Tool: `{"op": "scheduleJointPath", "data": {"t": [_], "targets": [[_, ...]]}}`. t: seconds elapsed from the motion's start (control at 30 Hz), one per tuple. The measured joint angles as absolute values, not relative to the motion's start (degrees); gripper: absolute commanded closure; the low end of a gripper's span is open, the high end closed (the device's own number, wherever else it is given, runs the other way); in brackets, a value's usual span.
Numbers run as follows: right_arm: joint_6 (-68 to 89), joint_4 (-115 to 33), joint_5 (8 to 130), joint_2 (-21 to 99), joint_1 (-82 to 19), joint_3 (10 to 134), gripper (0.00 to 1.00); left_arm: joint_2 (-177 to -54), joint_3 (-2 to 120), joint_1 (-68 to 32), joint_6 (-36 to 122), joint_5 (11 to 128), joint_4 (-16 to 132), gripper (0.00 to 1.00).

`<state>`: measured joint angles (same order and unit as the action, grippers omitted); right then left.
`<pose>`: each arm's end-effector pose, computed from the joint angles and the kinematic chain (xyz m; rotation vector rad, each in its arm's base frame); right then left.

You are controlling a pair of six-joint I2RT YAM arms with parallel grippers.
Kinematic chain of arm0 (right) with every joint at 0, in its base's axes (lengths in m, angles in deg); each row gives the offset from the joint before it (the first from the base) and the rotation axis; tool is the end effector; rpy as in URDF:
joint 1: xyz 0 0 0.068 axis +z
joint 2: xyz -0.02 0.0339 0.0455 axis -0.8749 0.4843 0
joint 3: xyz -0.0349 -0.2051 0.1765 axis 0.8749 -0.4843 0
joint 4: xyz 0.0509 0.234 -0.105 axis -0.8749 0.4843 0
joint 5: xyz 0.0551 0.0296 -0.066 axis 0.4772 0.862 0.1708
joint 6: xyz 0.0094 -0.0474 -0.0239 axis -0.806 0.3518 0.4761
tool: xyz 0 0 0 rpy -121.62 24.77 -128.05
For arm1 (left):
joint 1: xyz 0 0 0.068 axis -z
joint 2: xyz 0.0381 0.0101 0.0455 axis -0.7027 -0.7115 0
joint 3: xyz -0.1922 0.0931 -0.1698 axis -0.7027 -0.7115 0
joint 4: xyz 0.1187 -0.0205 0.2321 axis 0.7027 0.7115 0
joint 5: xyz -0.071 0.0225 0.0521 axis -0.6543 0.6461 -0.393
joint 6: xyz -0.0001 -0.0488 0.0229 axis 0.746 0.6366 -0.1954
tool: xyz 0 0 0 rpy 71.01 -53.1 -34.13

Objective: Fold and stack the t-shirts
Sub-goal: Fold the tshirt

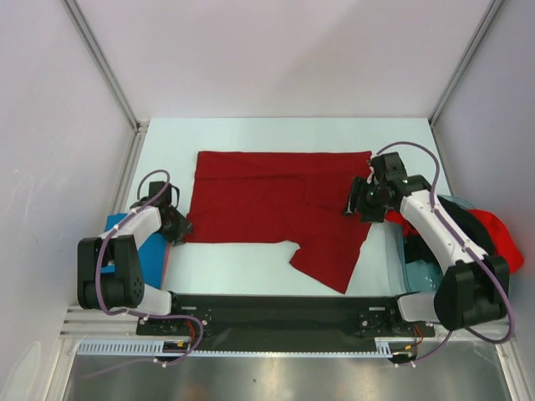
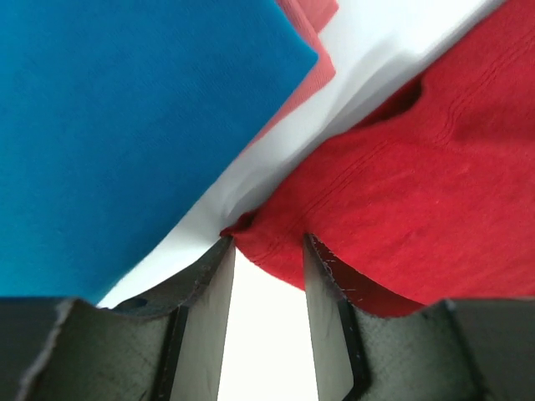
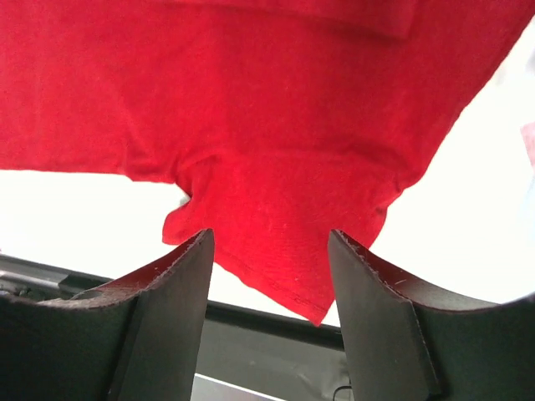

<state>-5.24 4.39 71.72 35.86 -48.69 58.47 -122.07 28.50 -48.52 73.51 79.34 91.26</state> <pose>0.2601 0.0637 0.2666 0.1762 2.6904 0.4404 0.2428 0.0176 0.1578 -1.1196 2.5976 -0.1135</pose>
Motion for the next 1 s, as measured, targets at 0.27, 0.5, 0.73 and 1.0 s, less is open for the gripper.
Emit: {"op": "scheduleJointPath", "data": {"t": [0.27,0.5,0.73,1.0], "targets": [[-6.3,4.7,74.5,28.5,-48.6,51.2,0.36,-122.5,28.6,-48.5,75.5,80.3,90.1,0.62],[-8.9,5.5,77.7,27.5,-48.5,40.6,0.37,-121.3,27.4,-48.5,75.5,80.6,88.6,0.53],[-11.7,3.9,80.4,27.1,-48.5,38.4,0.37,-119.0,25.8,-48.5,74.4,81.9,88.6,0.53],[-14.8,2.2,80.0,26.5,-48.5,36.3,0.37,-121.5,27.4,-48.9,72.5,81.9,89.4,0.83]]}}
